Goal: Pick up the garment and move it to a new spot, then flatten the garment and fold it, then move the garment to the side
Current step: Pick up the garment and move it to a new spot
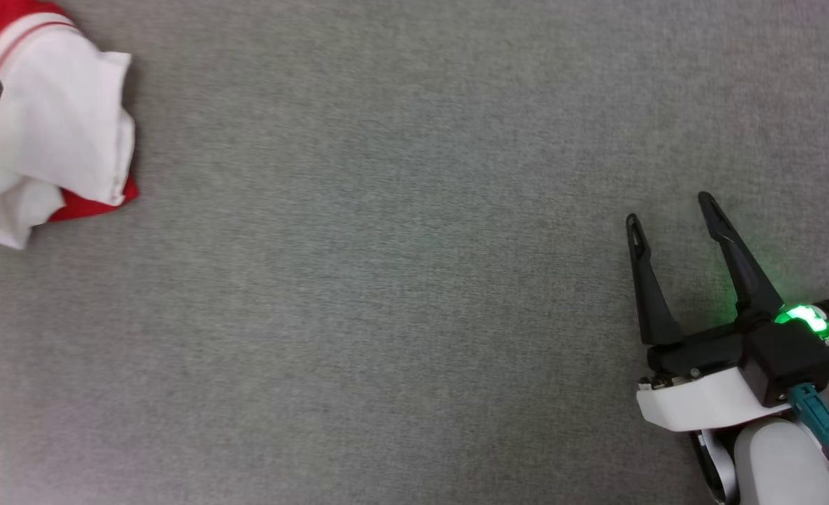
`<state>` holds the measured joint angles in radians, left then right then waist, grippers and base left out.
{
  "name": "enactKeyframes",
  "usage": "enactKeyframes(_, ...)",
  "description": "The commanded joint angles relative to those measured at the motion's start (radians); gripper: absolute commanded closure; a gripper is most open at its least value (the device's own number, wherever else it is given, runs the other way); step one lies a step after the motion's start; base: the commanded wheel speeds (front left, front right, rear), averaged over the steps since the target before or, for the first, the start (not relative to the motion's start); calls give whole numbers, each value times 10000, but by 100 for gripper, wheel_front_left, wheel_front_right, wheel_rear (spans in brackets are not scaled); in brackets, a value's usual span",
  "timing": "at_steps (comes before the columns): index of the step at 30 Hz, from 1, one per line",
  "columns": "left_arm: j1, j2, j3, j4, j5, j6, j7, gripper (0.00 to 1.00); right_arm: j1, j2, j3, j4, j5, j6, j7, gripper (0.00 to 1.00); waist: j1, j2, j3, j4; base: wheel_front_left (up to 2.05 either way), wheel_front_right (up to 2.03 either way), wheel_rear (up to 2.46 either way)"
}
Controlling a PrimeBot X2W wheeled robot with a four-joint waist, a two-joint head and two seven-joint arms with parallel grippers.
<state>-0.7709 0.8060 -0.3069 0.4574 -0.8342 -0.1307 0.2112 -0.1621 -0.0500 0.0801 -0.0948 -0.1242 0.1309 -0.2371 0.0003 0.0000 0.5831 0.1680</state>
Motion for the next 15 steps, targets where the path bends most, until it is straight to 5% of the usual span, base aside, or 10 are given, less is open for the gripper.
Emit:
enactKeyframes(1,-256,300,-273,38,-670,18,639,0,-139,-5,84,-77,-90,-3,-58,0,-3,0,430,-399,0,0,0)
enactKeyframes(6,-713,1179,-1118,37,-2311,17,2493,0,-156,-13,69,-81,-59,-4,-62,0,-3,0,817,-602,0,0,0)
enactKeyframes(12,-994,1301,-2111,315,-3178,17,3704,0,-168,-24,262,106,-280,-4,-55,0,-3,0,1076,-636,0,0,0)
enactKeyframes(13,-1000,1281,-2294,377,-3268,17,3858,20,-202,-24,280,121,-281,-4,-59,0,-3,0,1105,-639,0,0,0)
enactKeyframes(14,-1022,1242,-2445,407,-3372,16,3936,74,-247,-24,293,140,-279,-4,-63,0,-3,0,1126,-637,0,0,0)
enactKeyframes(15,-1056,1202,-2566,417,-3454,15,3957,100,-283,-24,299,164,-277,-4,-57,0,-3,0,1136,-636,0,0,0)
